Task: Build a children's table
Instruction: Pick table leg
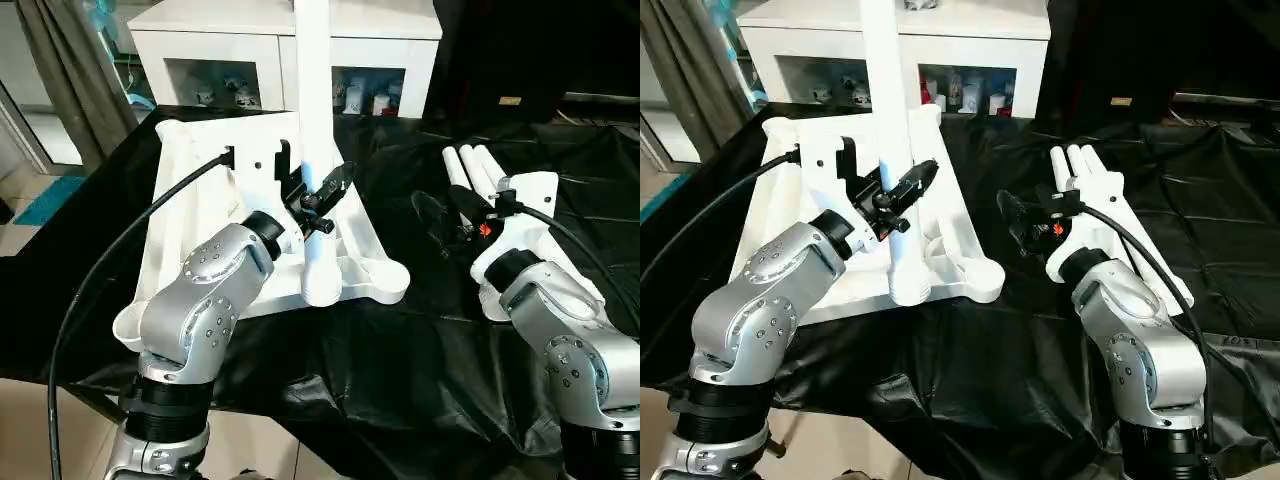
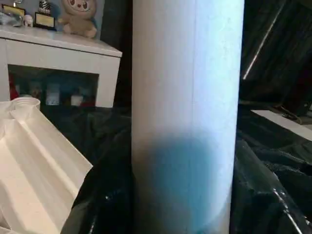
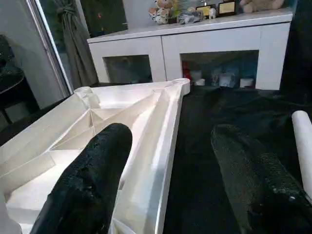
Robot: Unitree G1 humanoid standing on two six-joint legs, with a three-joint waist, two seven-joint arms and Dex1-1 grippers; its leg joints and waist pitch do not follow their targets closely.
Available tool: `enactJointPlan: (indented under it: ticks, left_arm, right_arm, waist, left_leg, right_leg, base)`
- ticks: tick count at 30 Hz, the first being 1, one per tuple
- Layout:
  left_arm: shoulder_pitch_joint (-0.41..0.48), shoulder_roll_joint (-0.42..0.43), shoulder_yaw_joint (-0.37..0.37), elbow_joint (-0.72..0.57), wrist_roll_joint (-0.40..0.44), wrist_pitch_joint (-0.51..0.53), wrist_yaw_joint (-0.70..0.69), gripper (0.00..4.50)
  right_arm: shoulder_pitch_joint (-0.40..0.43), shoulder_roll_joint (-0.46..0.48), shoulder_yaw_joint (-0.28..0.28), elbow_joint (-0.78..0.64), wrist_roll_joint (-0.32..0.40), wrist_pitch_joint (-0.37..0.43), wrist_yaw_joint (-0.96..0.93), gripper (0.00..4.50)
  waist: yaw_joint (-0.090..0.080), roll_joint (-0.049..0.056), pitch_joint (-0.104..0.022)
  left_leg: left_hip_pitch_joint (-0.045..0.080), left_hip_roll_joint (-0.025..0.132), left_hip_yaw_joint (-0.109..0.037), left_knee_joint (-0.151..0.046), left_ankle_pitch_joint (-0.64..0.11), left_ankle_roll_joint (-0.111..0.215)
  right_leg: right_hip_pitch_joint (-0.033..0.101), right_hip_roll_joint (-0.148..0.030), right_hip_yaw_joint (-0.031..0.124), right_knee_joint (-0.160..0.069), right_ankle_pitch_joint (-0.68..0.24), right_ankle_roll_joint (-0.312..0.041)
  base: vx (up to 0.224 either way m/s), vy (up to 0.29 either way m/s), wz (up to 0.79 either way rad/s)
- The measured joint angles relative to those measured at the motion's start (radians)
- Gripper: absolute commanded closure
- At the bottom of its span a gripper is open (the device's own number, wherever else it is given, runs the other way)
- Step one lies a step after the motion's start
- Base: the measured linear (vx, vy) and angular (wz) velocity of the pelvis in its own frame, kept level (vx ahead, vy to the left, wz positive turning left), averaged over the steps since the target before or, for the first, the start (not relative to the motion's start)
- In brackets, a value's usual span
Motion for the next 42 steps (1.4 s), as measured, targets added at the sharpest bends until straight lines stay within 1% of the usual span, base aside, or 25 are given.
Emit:
enactJointPlan:
  ticks: [42]
  left_arm:
    - [0.000,0.000,0.000,0.000,0.000,0.000,0.000,2.62]
  right_arm:
    - [0.000,0.000,0.000,0.000,0.000,0.000,0.000,1.48]
  waist:
    - [0.000,0.000,0.000]
  left_leg:
    - [0.000,0.000,0.000,0.000,0.000,0.000]
  right_leg:
    - [0.000,0.000,0.000,0.000,0.000,0.000]
  base:
    - [0.000,0.000,0.00]
